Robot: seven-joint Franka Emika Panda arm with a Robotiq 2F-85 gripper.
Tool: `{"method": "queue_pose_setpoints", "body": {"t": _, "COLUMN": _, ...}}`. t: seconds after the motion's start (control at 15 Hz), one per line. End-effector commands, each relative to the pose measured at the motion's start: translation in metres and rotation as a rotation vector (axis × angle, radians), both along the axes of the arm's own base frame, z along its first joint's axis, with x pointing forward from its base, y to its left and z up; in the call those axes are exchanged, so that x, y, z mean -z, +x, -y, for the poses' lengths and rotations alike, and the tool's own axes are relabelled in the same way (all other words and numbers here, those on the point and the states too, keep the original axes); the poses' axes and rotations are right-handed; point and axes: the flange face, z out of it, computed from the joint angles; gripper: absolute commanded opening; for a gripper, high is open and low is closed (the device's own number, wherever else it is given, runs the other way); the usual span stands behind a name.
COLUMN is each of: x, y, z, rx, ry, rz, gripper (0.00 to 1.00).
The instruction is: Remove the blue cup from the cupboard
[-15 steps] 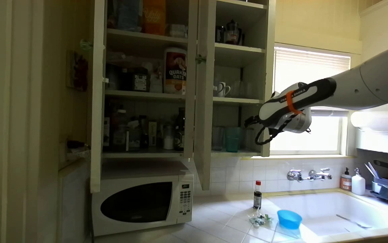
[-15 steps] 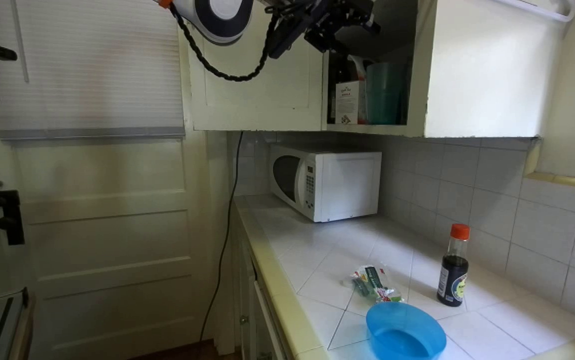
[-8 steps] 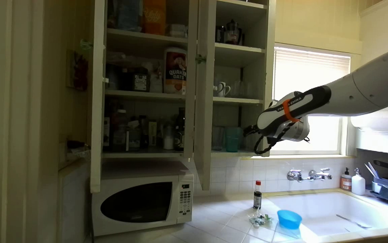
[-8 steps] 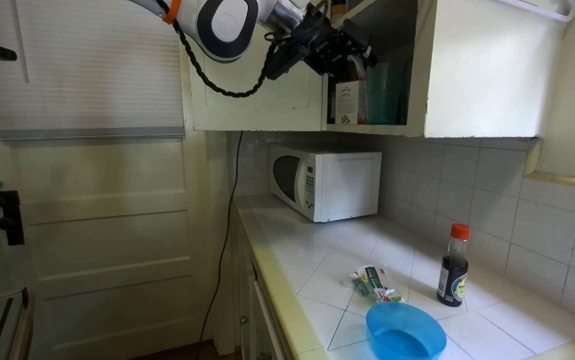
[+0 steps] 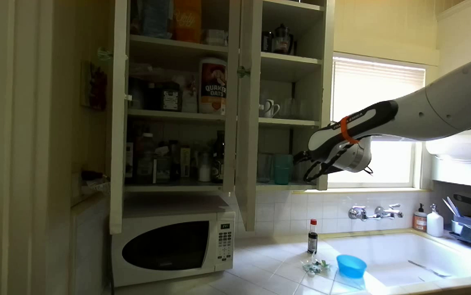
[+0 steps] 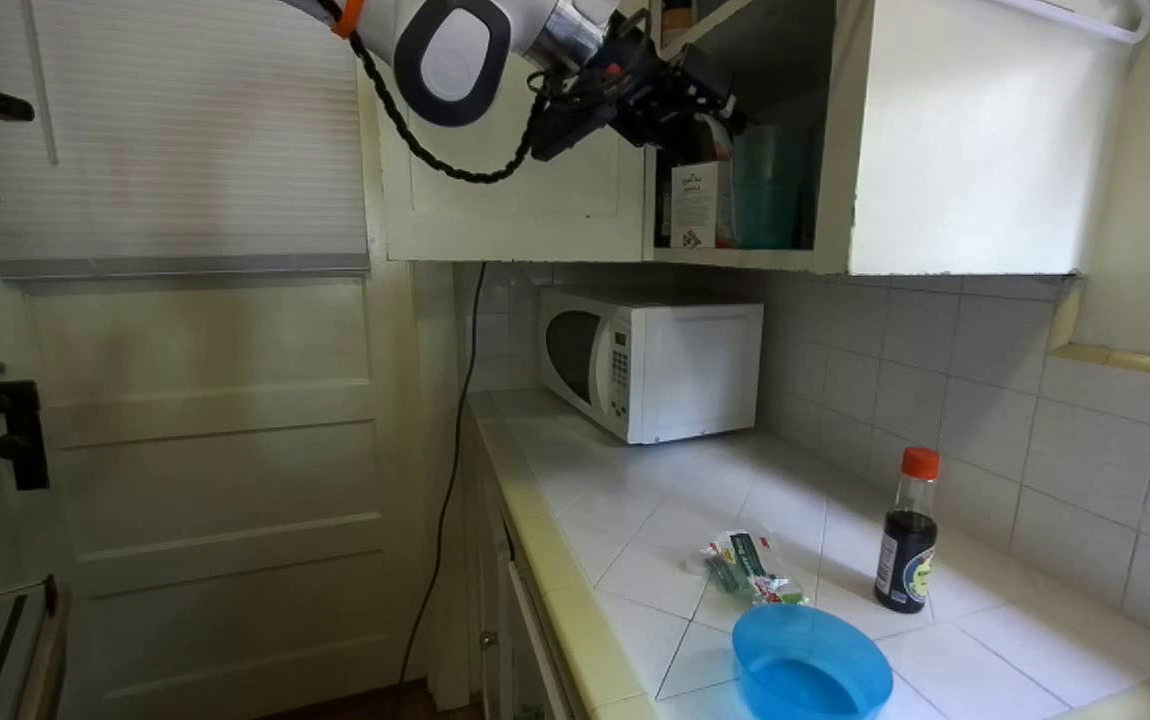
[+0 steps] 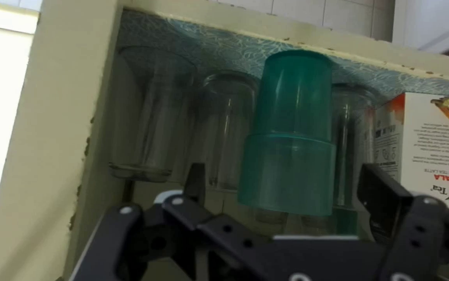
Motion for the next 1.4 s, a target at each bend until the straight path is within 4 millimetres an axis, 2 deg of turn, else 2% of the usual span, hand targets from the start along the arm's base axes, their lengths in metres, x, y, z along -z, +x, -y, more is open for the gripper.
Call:
{"method": "queue_pose_setpoints", "body": {"t": 0.0, "x": 0.005, "y": 0.011, "z": -0.006, "rx": 0.001, "ry": 0.005, "rz": 0.045, "gripper": 1.00}}
{"method": "queue_pose_setpoints", "body": {"t": 0.33, "x": 0.019, "y": 0.019, "z": 0.015, "rx": 0.017, "ry": 0.003, "rz": 0.029, "gripper": 1.00}}
{"method": "queue_pose_setpoints", "body": {"t": 0.53, "x": 0.042, "y": 0.026, "z": 0.025, "rx": 0.028, "ry": -0.022, "rz": -0.003, "gripper": 1.00}}
{"method": "queue_pose_setpoints", "body": {"t": 0.8, "x": 0.066, "y": 0.040, "z": 0.027, "rx": -0.002, "ry": -0.035, "rz": -0.049, "gripper": 1.00}}
{"method": "queue_pose_setpoints", "body": {"t": 1.0, "x": 0.072, "y": 0.049, "z": 0.022, "rx": -0.028, "ry": -0.043, "rz": -0.050, "gripper": 1.00}}
{"method": "queue_pose_setpoints", "body": {"t": 1.33, "x": 0.070, "y": 0.059, "z": 0.018, "rx": -0.052, "ry": -0.044, "rz": -0.018, "gripper": 1.00}}
